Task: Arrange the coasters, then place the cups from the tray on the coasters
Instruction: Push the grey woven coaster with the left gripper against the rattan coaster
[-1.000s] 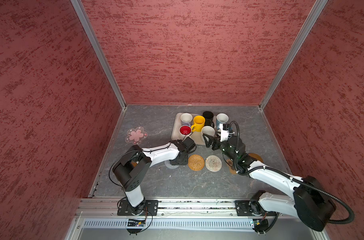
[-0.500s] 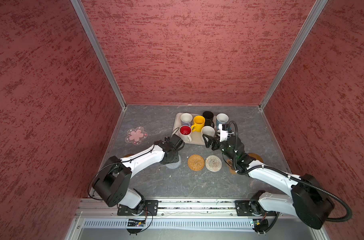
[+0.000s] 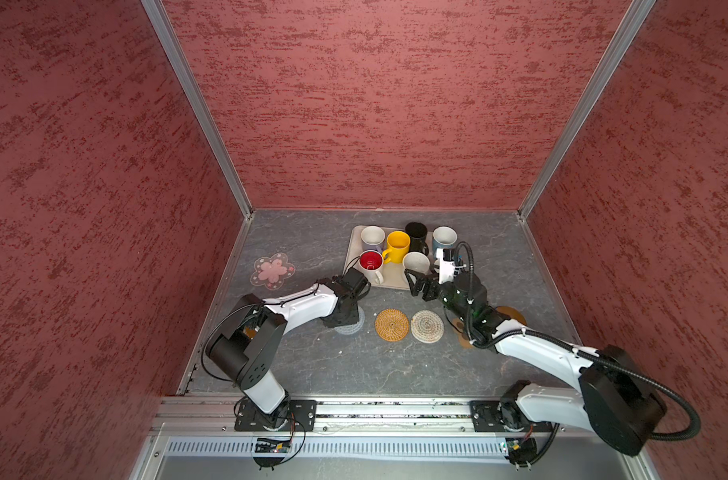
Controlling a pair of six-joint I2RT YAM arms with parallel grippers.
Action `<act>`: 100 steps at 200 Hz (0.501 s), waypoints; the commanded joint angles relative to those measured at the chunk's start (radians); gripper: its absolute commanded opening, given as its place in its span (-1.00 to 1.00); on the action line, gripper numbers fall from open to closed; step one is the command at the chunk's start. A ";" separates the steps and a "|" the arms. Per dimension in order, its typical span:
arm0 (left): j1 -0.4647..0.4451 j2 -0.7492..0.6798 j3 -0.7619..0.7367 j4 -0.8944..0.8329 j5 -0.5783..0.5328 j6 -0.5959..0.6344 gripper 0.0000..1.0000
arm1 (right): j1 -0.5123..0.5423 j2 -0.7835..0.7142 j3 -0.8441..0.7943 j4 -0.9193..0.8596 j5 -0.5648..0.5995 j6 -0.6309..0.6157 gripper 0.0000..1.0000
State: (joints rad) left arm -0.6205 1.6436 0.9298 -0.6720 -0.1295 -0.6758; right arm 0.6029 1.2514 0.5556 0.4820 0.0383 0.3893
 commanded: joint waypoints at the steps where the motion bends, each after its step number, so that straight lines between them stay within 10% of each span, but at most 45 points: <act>1: -0.026 0.052 0.007 0.038 0.025 -0.004 -0.09 | -0.008 0.005 -0.005 0.024 -0.007 0.007 0.97; 100: -0.108 0.006 -0.044 0.004 0.013 -0.074 -0.09 | -0.009 -0.001 -0.007 0.024 -0.009 0.011 0.97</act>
State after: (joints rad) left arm -0.7204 1.6508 0.9310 -0.6342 -0.1482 -0.7189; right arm 0.5991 1.2537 0.5556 0.4816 0.0380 0.3935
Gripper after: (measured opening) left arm 0.454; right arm 0.987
